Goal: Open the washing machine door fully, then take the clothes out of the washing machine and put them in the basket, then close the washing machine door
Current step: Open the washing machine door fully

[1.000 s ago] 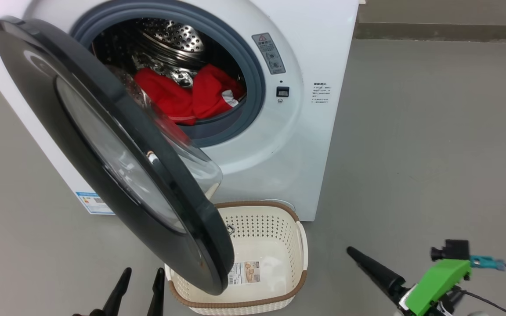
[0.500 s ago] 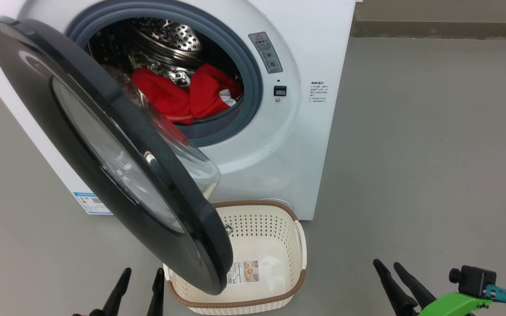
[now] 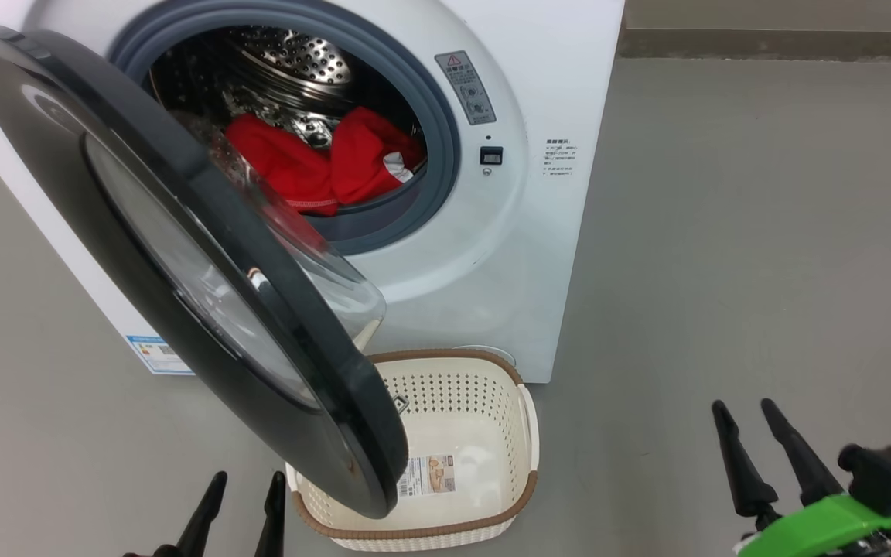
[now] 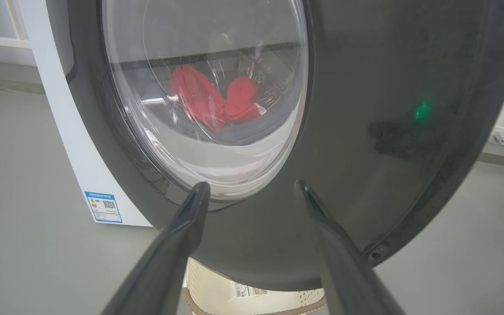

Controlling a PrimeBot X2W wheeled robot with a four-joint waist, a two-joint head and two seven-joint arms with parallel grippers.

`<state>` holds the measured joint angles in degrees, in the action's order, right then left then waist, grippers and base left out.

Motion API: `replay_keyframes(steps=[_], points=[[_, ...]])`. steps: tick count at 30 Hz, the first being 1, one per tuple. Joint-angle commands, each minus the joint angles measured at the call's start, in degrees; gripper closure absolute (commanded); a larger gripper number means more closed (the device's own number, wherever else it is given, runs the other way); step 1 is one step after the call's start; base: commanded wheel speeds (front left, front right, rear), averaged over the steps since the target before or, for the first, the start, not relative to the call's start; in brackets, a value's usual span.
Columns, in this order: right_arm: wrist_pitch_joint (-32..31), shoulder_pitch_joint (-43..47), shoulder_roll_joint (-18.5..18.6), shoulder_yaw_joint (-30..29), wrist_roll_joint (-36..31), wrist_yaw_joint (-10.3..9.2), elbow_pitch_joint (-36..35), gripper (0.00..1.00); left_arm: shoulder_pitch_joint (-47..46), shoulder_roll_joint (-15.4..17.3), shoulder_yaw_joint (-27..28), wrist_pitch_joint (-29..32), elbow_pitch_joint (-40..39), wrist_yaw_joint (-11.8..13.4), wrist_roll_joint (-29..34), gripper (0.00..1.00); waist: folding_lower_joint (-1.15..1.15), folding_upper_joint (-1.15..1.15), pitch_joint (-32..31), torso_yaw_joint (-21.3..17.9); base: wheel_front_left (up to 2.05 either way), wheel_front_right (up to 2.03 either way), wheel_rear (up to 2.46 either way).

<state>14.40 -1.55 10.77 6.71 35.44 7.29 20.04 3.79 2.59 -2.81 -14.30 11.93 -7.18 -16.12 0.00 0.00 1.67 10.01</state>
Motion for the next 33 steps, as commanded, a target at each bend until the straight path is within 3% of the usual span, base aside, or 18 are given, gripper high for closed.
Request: replay_keyframes(steps=[1, 6, 12, 26, 33], points=[[0.59, 0.66, 0.34, 0.06, -1.80, 0.20, -1.94, 0.00, -1.19, 0.32, 2.03, -0.70, -1.35, -0.31, -0.07, 0.00, 0.00, 0.00, 0.01, -0.01, 0.00, 0.00, 0.00], [0.59, 4.68, -3.60, -5.41, -10.04, 0.20, -6.09, 0.00, -1.18, 0.32, 1.94, -0.70, -1.33, -0.31, 0.03, 0.00, 0.00, 0.00, -0.22, 0.03, 0.00, 0.00, 0.00], [0.59, 7.94, -6.14, -7.70, -14.47, 0.20, -7.93, 0.00, -1.19, 0.31, 1.88, -0.70, -1.30, -0.31, 0.04, 0.00, 0.00, 0.00, -0.37, 0.20, 0.00, 0.00, 0.00], [0.60, 8.97, -7.66, -8.45, -16.05, 0.20, -8.40, 0.00, -1.02, 0.30, 1.72, -0.70, -1.41, -0.31, 0.07, 0.00, 0.00, 0.00, -0.56, 0.16, 0.00, 0.00, 0.00], [0.60, 7.72, -7.81, -6.77, -13.62, 0.20, -10.16, 0.00, -1.17, 0.30, 1.75, -0.70, -1.29, -0.31, 0.05, 0.00, 0.00, 0.00, -0.60, 0.52, 0.00, 0.00, 0.00]])
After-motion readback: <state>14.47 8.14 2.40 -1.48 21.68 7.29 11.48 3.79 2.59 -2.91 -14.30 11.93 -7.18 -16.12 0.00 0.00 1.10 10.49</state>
